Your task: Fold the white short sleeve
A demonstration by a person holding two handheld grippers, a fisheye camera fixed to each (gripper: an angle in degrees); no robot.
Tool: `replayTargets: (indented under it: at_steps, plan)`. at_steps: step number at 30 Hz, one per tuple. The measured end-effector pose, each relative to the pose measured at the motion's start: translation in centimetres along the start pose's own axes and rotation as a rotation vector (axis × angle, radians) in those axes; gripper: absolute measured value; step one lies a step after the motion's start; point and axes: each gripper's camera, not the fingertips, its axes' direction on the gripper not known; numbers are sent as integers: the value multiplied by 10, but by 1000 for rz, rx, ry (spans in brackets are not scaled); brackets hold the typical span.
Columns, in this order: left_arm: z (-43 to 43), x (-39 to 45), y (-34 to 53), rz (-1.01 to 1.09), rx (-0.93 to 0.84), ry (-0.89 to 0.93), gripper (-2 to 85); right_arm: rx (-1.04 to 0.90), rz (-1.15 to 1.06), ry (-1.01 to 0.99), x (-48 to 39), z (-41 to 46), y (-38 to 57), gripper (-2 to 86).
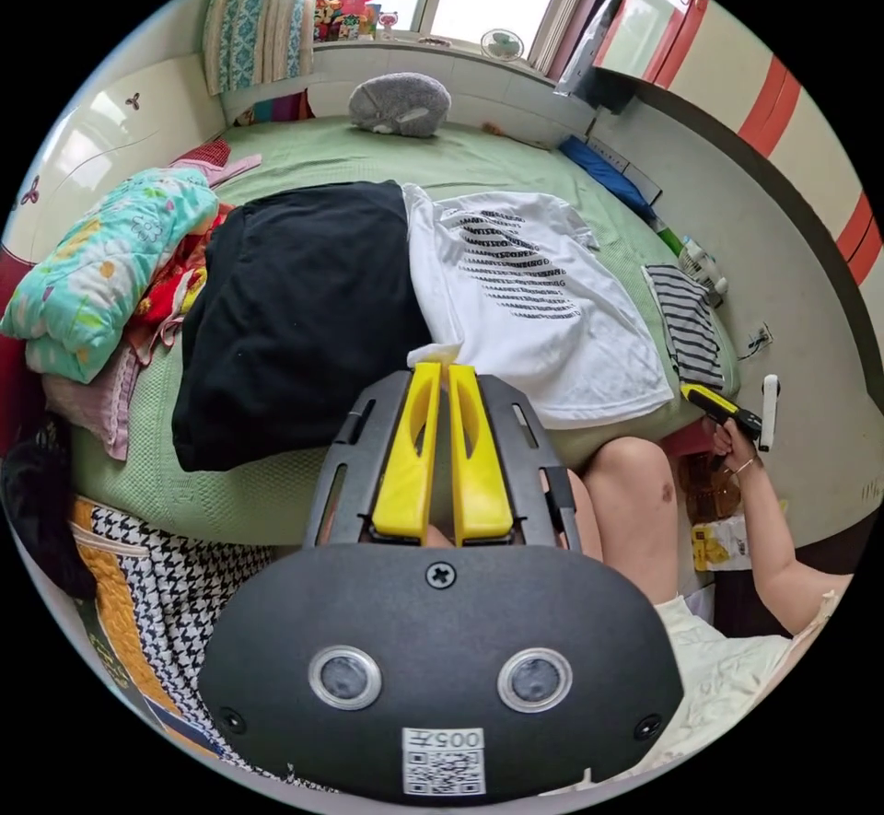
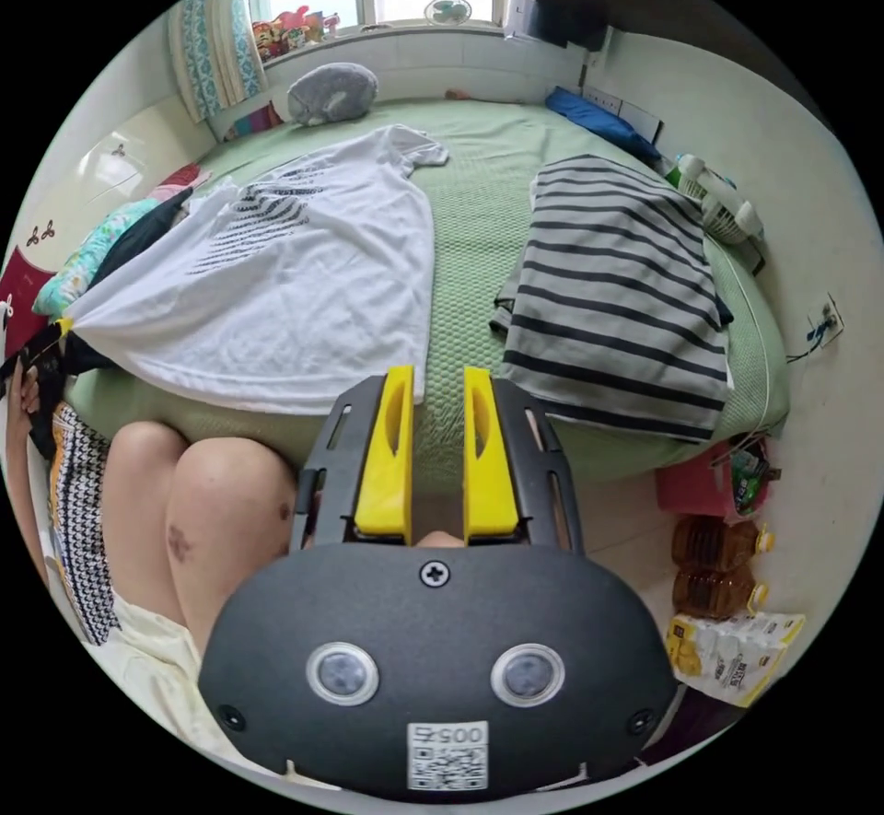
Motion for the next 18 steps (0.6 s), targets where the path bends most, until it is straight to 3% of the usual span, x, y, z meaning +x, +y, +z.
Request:
replayTargets:
  at_steps: [11,18]
  plan:
    - [-22,-17,22,-10,-66,2,9,-60,94,-79,-7,14,12,44]
    - [-59,-17,29,3,-32,35,5,3,68,-162,-3,-42,14,-12]
